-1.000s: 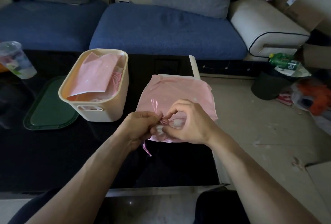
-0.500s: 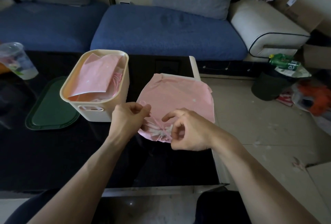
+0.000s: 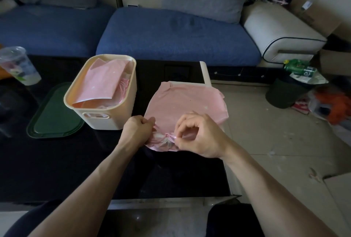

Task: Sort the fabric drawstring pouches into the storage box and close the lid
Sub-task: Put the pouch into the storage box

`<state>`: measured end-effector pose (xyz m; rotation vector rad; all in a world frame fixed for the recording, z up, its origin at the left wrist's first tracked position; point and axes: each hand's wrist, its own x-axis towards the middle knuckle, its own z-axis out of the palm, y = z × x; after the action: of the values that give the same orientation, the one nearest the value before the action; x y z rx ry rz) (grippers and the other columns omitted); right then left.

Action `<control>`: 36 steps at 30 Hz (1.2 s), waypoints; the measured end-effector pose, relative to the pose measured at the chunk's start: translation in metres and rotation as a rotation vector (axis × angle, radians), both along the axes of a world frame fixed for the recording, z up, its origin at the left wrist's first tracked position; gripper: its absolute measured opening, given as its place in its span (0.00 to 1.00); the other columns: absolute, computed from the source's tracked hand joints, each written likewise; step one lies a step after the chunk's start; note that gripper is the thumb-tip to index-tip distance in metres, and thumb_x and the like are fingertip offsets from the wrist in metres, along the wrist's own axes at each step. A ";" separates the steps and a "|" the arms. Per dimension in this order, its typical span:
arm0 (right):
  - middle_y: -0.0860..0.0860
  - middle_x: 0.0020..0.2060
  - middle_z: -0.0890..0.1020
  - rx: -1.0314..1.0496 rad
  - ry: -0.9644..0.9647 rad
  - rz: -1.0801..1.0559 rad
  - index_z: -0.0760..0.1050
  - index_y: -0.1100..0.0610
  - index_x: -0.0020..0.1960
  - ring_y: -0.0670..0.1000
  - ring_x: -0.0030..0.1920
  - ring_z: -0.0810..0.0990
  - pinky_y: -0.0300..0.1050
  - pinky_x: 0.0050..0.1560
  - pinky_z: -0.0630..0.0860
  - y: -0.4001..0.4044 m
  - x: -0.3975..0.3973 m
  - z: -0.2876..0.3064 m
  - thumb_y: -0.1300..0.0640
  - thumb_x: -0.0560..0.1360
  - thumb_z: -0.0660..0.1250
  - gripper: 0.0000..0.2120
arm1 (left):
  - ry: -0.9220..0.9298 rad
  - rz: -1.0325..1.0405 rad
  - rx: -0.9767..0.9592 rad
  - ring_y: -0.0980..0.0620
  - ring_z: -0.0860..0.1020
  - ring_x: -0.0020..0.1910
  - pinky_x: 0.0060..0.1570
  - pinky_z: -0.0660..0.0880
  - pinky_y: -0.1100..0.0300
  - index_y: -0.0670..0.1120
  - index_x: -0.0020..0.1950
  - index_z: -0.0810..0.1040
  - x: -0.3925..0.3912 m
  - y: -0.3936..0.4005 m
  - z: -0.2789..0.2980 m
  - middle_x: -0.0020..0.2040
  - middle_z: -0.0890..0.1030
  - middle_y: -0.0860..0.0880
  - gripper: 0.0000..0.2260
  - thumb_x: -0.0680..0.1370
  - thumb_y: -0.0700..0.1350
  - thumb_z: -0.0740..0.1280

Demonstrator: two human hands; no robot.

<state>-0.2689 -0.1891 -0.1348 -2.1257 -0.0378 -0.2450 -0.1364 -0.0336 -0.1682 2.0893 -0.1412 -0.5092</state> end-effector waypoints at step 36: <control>0.53 0.27 0.60 0.877 0.295 0.017 0.55 0.54 0.28 0.51 0.31 0.57 0.44 0.34 0.56 0.025 0.010 0.018 0.50 0.76 0.62 0.23 | -0.484 0.067 0.022 0.38 0.75 0.36 0.36 0.73 0.47 0.34 0.49 0.69 -0.009 -0.008 -0.004 0.37 0.76 0.40 0.10 0.83 0.42 0.57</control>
<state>-0.2591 -0.1646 -0.1171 -1.2664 0.1928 0.0675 -0.1451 -0.0413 -0.1719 2.1961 -0.3446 0.0442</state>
